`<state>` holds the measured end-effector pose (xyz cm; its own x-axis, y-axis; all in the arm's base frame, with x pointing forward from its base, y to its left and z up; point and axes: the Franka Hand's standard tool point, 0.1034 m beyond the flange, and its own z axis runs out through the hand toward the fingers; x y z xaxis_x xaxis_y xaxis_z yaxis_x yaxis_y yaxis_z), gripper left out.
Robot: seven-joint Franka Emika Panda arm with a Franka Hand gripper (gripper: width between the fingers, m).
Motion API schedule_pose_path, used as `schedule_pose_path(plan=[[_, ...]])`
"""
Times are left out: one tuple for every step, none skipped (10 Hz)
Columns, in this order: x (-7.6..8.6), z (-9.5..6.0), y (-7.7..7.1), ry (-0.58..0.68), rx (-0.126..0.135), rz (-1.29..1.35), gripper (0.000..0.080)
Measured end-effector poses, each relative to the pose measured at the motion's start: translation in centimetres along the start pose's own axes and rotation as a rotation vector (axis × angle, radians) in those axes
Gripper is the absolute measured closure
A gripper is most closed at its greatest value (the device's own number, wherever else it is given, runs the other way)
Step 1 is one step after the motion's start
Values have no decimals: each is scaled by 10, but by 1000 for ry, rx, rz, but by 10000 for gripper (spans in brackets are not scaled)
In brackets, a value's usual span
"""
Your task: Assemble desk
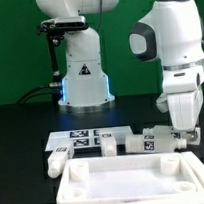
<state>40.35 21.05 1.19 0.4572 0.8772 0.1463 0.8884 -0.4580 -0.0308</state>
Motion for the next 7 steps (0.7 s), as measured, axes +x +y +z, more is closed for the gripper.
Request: schedule_pose_path(plan=[[-1,-7,5,-11,0,12,515],[-5,-15,11,-24,1,26,515],[-7,-23,17,-29,-2,80,515],[-5,-32,19,-25,-13,163,515],[-4,-43,22,-43,-9,220,515],[-2,-52,28,-44,-13,240,514],[-2,-51,28,-39,-16,235,514]])
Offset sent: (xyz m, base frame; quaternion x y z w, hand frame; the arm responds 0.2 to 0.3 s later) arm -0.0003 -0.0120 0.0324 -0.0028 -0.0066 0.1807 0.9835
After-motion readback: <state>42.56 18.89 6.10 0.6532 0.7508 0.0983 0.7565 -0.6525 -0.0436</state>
